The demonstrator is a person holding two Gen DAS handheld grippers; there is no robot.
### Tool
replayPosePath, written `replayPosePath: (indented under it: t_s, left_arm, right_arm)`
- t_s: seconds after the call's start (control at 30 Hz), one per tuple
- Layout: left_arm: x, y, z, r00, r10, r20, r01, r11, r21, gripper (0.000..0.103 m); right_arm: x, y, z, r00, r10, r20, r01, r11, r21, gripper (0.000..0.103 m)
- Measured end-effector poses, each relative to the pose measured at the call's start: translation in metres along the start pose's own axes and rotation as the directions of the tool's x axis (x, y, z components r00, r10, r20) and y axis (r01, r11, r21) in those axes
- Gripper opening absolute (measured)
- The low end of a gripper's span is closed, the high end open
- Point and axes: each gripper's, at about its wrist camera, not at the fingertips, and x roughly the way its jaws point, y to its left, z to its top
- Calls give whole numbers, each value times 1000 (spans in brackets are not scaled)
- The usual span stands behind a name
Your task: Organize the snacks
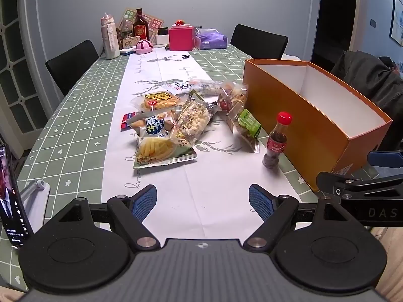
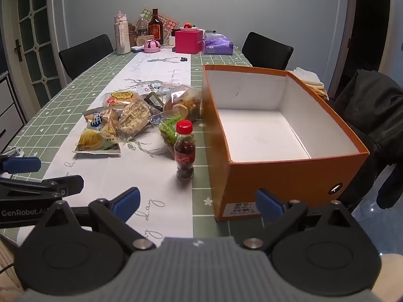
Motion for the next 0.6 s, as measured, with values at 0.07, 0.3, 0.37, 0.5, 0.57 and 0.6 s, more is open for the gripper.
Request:
replayPosePath:
  t_s: [0.07, 0.3, 0.37, 0.5, 0.57, 0.6]
  left_arm:
    - [0, 0, 0, 1000, 1, 1, -1, 1000, 0, 97]
    - [3, -6, -6, 1000, 2, -2, -2, 1000, -2, 97]
    - [4, -9, -8, 1000, 3, 0, -3, 1000, -3, 97]
    - [5, -5, -7, 1000, 2, -5, -2, 1000, -4, 97]
    - [4, -5, -7, 1000, 0, -5, 0, 1000, -4, 97]
    - [5, -6, -8, 1000, 1, -5, -1, 1000, -3, 97]
  right_arm:
    - [0, 0, 0, 1000, -1, -2, 1, 1000, 0, 96]
    - [-1, 0, 1, 1000, 0, 3, 0, 1000, -2, 100]
    - [4, -2, -1, 1000, 1, 4, -1, 1000, -5, 99]
    - [4, -3, -2, 1000, 6, 8, -6, 1000, -9, 99]
    - [1, -1, -1, 1000, 1, 4, -1, 1000, -9, 100]
    - [1, -1, -1, 1000, 2, 5, -2, 1000, -9, 99]
